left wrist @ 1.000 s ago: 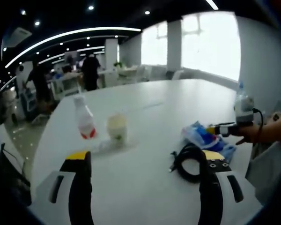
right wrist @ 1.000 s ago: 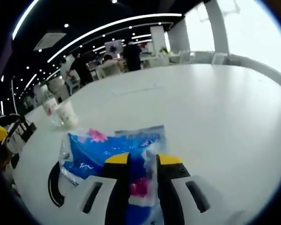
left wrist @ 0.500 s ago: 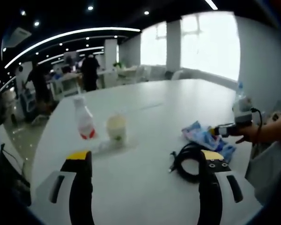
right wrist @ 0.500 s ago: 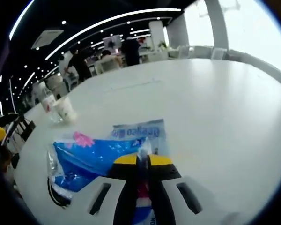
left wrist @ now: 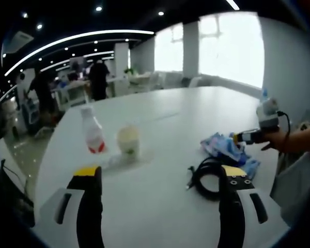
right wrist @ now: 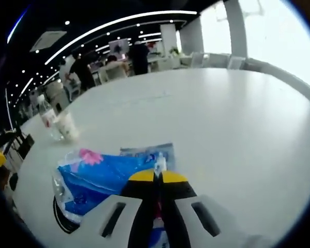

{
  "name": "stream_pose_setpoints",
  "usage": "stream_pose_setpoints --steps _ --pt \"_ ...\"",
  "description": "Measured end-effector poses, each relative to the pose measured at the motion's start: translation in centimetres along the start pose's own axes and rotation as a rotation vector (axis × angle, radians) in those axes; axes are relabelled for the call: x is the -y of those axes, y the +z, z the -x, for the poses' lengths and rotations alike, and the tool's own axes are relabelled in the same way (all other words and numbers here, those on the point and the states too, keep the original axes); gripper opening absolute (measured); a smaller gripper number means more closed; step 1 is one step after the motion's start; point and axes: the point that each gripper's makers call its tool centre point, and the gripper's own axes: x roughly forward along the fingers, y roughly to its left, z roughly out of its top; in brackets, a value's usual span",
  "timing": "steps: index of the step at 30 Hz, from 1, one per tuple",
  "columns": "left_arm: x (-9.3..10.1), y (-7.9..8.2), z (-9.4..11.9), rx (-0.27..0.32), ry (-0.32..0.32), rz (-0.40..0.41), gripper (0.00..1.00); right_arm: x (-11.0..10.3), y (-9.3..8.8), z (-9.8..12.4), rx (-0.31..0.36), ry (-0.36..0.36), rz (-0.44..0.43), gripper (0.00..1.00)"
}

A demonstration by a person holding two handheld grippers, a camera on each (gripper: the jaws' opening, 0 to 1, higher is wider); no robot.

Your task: Arrange the tabletop items into an orderly group along one side of the table until the central work area is clear of visible clutter.

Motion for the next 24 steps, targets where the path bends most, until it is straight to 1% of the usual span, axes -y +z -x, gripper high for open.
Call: stream_pose_setpoints --steps 1,3,5,7,11,15,17,19,24 --pt "0.0 0.0 0.0 0.001 0.001 0.002 0.90 0.2 0.4 0.0 0.000 -0.012 -0.009 0.01" --pt "0.0 0.1 0.0 0.002 0.000 0.002 0.90 0.6 1.0 0.1 -0.004 -0.034 0.015 0.01" --pt "0.0 0.1 0.0 0.004 0.001 0.001 0.90 0.7 1.6 0.1 0.009 -0.035 0.020 0.01" --pt "0.0 0.0 0.0 0.002 0.002 0.001 0.90 1.0 2.3 0.0 0.009 -0.043 0.014 0.01" --pt "0.0 -0.2 0.0 -0.015 0.004 -0.009 0.90 1.2 3.7 -0.3 0.009 -0.040 0.004 0.01" --pt "0.0 -0.3 0.0 -0.018 0.006 -0.014 0.91 1.4 5.3 -0.5 0.025 -0.041 0.035 0.01" --pt "0.0 -0.3 0.0 -0.017 0.004 -0.013 0.91 1.5 5.7 -0.7 0.025 -0.044 0.042 0.01" --pt "0.0 -0.3 -0.1 -0.019 0.003 -0.012 0.91 2.0 6.5 -1.1 0.030 -0.054 0.054 0.01" --pt "-0.1 -0.5 -0.1 -0.026 0.004 -0.009 0.92 2.9 7.8 -1.8 0.036 -0.071 0.053 0.01"
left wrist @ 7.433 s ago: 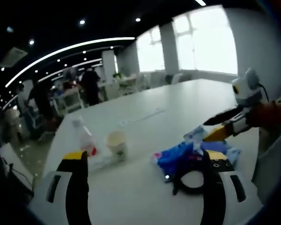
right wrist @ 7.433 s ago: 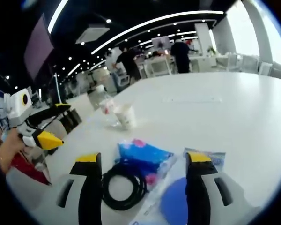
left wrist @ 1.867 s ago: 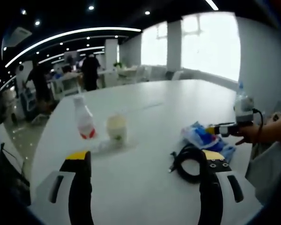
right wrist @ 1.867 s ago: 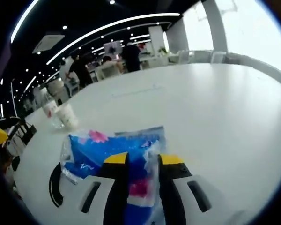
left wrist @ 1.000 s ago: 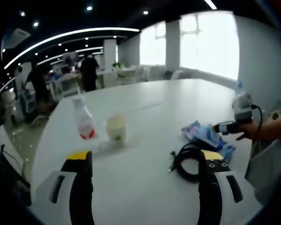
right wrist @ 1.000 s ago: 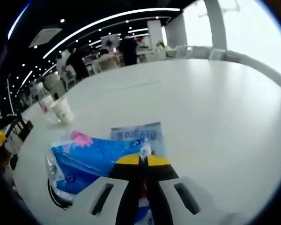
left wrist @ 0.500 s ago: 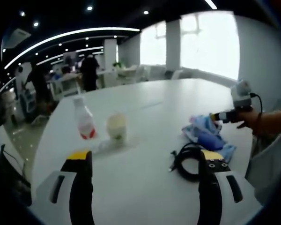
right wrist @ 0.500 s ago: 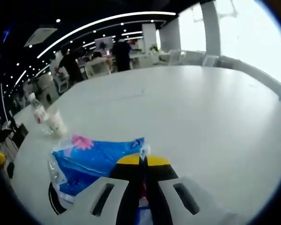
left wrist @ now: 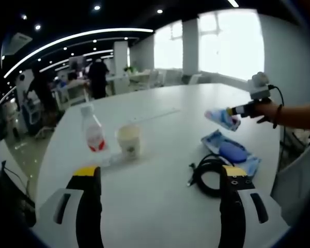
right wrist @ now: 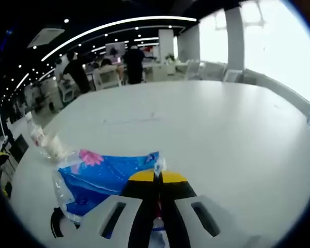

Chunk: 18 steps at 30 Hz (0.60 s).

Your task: Arrange the tabletop items into an orderly group along one side of the table until the central work area is clear of visible clutter.

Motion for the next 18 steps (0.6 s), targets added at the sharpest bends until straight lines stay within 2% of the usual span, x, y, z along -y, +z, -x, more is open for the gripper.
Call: stream_pose_setpoints --steps 11,18 --pt "0.3 -0.4 -0.3 -0.016 -0.009 -0.006 0.95 2.4 2.2 -2.5 0.009 -0.045 -0.009 0.01" --pt "1.0 -0.3 -0.6 -0.012 -0.032 -0.015 0.99 2.6 3.0 -3.6 0.015 -0.052 0.015 0.01"
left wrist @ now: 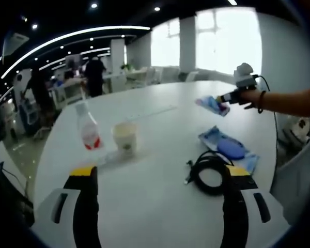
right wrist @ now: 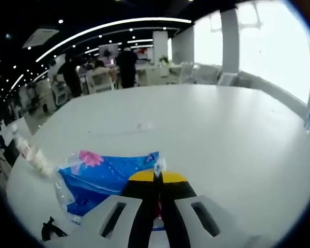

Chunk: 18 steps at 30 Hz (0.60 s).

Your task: Arrange the tabletop items into an orderly group along one side of the table until the central work area is clear of visible clutter.

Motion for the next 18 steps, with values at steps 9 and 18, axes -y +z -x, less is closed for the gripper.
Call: stream_pose_setpoints --steps 9,18 --pt "0.2 -0.3 -0.1 -0.011 -0.007 -0.007 0.99 0.0 -0.3 -2.7 -0.015 -0.002 0.038 0.02" --pt "0.4 -0.7 -0.4 -0.027 -0.019 -0.015 0.99 1.0 -0.9 -5.3 -0.034 -0.027 0.058 0.02"
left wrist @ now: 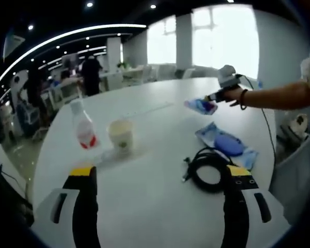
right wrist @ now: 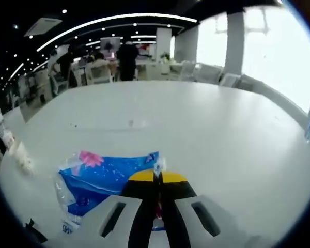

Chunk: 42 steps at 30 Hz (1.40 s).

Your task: Arrange the tabletop items into an orderly group along one side of the table until the central work area is clear of visible clutter.

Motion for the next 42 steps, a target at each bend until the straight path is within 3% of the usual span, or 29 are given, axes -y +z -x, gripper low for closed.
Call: stream_pose_setpoints --steps 15,20,26,28,35,42 --pt "0.2 -0.7 -0.1 -0.035 -0.007 -0.007 0.99 1.9 -0.6 -3.0 -0.022 -0.068 0.035 0.02" --pt "0.3 -0.3 0.0 -0.020 -0.015 -0.006 0.99 2.3 -0.8 -3.5 -0.029 -0.084 0.038 0.02" --pt "0.3 -0.7 -0.1 -0.053 -0.012 -0.064 0.98 2.3 -1.2 -3.8 -0.040 -0.095 0.069 0.03" --pt "0.4 -0.7 -0.1 -0.053 -0.015 -0.070 0.98 2.3 -1.1 -3.9 -0.037 -0.092 0.018 0.03" --pt "0.1 -0.2 -0.2 -0.028 -0.005 -0.058 0.99 2.6 -1.8 -4.2 -0.054 -0.104 0.010 0.04" --pt "0.1 -0.2 -0.2 -0.034 0.008 -0.073 0.98 2.3 -1.7 -4.2 -0.051 -0.058 -0.037 0.10"
